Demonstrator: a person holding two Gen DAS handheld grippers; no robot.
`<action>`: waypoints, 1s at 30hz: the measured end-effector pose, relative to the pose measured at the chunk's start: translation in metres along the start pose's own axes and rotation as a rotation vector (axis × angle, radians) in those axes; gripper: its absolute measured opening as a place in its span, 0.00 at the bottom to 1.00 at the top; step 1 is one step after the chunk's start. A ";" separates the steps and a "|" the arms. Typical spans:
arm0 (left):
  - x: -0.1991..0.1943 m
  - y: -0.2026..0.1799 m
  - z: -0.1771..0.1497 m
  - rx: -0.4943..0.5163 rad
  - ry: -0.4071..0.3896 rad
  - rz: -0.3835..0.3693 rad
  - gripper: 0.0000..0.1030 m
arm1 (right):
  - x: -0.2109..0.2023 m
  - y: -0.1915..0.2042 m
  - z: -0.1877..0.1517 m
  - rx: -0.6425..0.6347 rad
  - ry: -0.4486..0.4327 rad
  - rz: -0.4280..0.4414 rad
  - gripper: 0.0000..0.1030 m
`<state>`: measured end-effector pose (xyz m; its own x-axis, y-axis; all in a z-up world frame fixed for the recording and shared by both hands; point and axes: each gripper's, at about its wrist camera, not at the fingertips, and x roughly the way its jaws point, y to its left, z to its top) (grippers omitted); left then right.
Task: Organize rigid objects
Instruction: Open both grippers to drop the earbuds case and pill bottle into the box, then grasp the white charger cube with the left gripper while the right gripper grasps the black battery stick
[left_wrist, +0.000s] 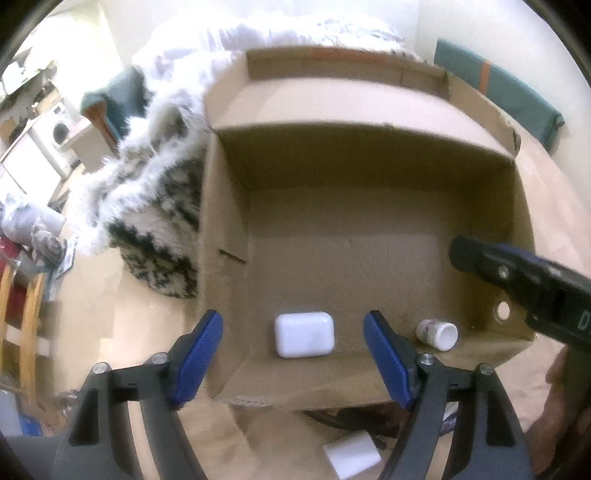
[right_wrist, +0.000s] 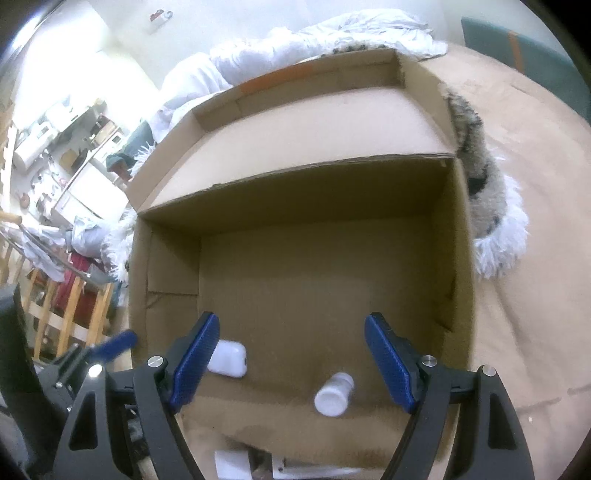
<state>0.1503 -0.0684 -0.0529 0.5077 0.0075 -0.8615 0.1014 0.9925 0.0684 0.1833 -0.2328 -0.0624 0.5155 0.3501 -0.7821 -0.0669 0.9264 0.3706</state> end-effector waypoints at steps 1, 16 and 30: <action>-0.005 0.004 -0.002 -0.014 -0.013 -0.002 0.74 | -0.003 -0.001 -0.002 0.007 0.000 0.001 0.83; -0.033 0.029 -0.045 -0.134 0.024 -0.051 0.74 | -0.048 0.001 -0.049 0.010 -0.019 -0.012 0.83; -0.023 0.047 -0.077 -0.250 0.122 -0.047 0.74 | -0.048 -0.015 -0.088 0.072 0.081 -0.105 0.83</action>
<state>0.0778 -0.0122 -0.0689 0.3990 -0.0396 -0.9161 -0.0998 0.9913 -0.0863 0.0845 -0.2511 -0.0747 0.4459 0.2644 -0.8551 0.0471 0.9471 0.3174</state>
